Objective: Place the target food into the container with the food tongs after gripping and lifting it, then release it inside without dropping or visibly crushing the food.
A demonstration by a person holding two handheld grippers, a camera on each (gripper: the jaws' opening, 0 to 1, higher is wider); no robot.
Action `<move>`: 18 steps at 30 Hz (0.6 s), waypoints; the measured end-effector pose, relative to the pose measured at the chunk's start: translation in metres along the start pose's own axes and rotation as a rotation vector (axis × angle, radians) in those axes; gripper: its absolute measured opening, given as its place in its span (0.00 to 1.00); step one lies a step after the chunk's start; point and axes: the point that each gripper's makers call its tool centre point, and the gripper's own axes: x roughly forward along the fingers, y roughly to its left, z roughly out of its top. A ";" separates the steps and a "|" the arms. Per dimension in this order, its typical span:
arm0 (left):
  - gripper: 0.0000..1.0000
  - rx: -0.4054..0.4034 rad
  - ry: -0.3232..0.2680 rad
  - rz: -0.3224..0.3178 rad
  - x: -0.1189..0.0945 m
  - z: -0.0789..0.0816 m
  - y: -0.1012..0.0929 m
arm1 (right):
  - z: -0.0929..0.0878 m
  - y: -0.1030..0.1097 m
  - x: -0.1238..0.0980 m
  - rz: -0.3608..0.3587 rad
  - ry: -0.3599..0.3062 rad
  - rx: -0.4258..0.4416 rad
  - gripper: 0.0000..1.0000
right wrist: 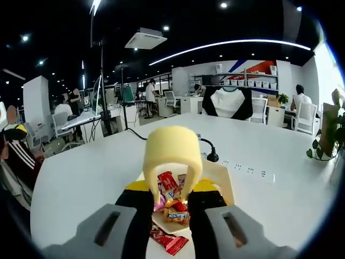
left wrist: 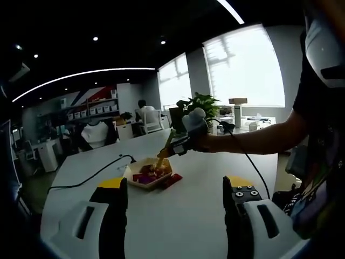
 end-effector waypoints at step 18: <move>0.76 0.004 0.004 -0.016 0.008 -0.001 -0.003 | -0.032 -0.014 -0.040 0.036 0.027 -0.034 0.21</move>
